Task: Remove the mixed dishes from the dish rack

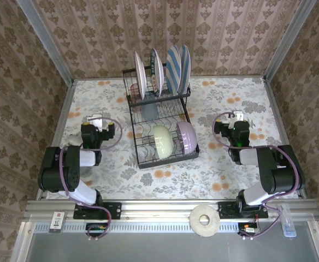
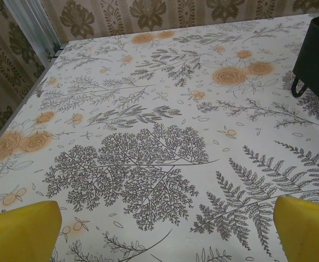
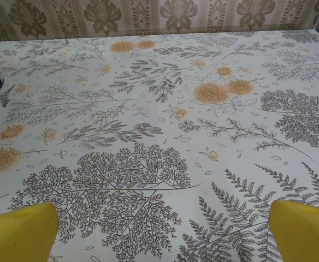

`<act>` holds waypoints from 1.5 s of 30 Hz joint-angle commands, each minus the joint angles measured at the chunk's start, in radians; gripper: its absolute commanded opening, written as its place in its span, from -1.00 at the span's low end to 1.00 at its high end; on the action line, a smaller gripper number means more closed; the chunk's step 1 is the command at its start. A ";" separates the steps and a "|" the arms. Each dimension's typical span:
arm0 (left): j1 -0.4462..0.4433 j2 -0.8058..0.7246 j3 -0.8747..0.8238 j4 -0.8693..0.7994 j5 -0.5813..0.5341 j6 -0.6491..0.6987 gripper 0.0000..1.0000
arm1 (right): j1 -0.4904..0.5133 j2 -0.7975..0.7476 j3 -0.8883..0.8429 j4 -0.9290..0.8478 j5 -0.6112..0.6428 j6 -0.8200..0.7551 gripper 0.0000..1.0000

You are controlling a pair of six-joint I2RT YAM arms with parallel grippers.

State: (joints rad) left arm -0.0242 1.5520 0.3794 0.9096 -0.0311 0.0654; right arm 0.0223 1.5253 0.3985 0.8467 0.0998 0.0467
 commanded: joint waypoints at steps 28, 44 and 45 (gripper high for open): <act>0.012 0.000 0.014 -0.001 0.086 0.015 1.00 | 0.006 0.007 0.010 0.008 0.011 -0.010 1.00; 0.011 -0.001 -0.005 0.038 -0.090 -0.048 1.00 | 0.003 0.007 0.011 0.006 0.009 -0.007 1.00; 0.005 0.000 -0.002 0.032 -0.100 -0.041 1.00 | 0.001 0.008 0.011 0.005 0.005 -0.008 1.00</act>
State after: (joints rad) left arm -0.0093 1.5520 0.3763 0.9333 -0.0578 0.0448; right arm 0.0223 1.5253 0.3985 0.8463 0.0998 0.0471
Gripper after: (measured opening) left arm 0.997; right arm 0.999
